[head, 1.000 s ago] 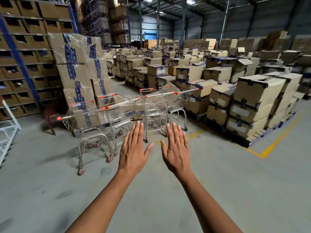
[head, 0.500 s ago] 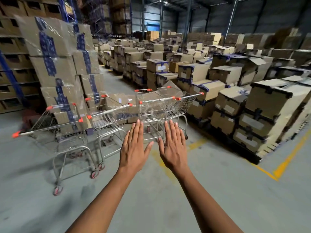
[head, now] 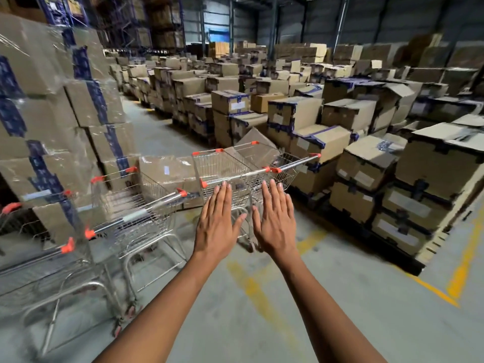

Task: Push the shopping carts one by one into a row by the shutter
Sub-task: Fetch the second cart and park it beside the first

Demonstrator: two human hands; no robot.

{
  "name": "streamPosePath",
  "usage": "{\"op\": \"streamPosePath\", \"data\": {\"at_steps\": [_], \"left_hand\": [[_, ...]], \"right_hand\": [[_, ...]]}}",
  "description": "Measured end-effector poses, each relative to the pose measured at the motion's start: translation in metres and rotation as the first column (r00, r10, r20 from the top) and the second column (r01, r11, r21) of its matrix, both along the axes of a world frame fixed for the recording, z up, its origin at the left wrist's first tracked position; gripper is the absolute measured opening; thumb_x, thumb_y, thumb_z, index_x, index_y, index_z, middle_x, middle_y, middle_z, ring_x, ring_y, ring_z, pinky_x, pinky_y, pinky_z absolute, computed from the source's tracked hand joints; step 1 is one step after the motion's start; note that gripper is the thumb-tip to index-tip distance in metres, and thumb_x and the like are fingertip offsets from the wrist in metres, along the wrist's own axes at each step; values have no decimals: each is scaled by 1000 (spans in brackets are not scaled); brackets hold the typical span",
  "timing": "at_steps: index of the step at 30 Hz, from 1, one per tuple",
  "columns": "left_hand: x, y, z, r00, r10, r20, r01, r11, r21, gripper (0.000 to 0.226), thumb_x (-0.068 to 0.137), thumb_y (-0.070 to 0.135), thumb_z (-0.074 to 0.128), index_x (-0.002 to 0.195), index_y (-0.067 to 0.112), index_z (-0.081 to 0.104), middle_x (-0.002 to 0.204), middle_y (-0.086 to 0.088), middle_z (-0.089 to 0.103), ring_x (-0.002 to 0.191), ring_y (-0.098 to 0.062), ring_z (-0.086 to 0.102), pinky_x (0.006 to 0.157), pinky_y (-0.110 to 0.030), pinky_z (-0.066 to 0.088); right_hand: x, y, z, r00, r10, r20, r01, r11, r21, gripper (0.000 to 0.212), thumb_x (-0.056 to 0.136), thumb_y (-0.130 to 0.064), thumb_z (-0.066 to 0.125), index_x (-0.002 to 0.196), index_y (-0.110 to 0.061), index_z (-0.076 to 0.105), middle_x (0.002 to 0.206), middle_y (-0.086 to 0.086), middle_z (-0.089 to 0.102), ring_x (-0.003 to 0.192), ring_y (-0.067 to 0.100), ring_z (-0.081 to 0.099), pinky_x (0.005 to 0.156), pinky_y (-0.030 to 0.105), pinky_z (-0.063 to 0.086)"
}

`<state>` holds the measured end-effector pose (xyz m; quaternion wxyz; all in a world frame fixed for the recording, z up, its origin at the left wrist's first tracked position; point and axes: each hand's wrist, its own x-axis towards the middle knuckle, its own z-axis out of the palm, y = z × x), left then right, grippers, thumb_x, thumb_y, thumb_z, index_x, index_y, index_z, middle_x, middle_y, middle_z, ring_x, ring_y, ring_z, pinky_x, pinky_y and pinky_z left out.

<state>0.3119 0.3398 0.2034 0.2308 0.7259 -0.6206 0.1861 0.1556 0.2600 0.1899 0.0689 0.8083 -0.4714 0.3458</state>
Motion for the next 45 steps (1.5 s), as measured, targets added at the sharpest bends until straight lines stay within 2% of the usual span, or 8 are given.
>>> {"op": "streamPosePath", "data": {"at_steps": [4,14,23,29,38,41,43,45], "left_hand": [[29,-82,-10,1000,6,7,-6,1000,13,81,106,61,24,161,13,-10,170,-4,-9,156,-16,-11,127,-38,4],[47,-307,-43,1000,23,-19,-22,999,34,80,105,60,23,161,11,-6,171,-5,-4,156,-16,-4,125,-40,18],[0,-515,-57,998,-39,-47,42,997,58,77,106,58,19,161,11,-7,170,-7,-4,156,-16,-5,126,-40,15],[-35,-631,-72,996,-69,-51,74,992,104,78,106,53,25,160,11,-10,170,-7,-9,156,-18,-5,125,-43,17],[-57,-813,-117,989,-71,-127,96,974,206,88,103,56,35,159,11,-16,169,-8,-16,156,-21,-5,125,-44,18],[-59,-863,-129,991,-47,-123,75,970,232,85,103,58,29,159,11,-15,169,-9,-14,156,-21,-4,126,-44,17],[-61,-891,-138,993,-28,-115,58,962,266,86,103,58,31,159,10,-13,170,-9,-11,156,-22,-1,124,-44,20],[-68,-911,-149,991,-4,-134,43,957,288,89,102,58,36,160,10,-12,170,-9,-5,156,-23,11,123,-44,23]], "right_hand": [[31,-79,-2,1000,-10,4,10,1000,3,68,110,-48,32,167,-17,12,175,5,9,161,18,-1,130,46,11],[61,-299,-32,1000,11,-10,-11,999,36,68,111,-44,36,167,-20,8,175,3,7,161,16,-4,130,45,11],[11,-498,-41,999,-28,-38,31,996,86,65,112,-48,30,167,-21,11,175,2,9,161,15,-4,130,44,8],[-28,-611,-56,998,-34,-59,43,989,143,64,112,-50,30,167,-25,12,175,1,10,160,14,-5,130,46,10],[-67,-793,-89,982,-16,-188,63,967,248,64,111,-55,21,167,-30,3,175,-1,2,159,13,-13,130,46,3],[-73,-847,-98,971,42,-234,23,963,267,65,111,-56,21,167,-29,2,174,-1,0,159,14,-15,130,45,-3],[-73,-882,-104,965,81,-251,-8,960,279,65,111,-56,22,167,-30,2,174,0,2,159,15,-13,130,45,-1],[-76,-912,-111,959,109,-263,-24,951,307,65,111,-56,21,167,-30,3,174,0,3,160,17,-10,130,45,-1]]}}
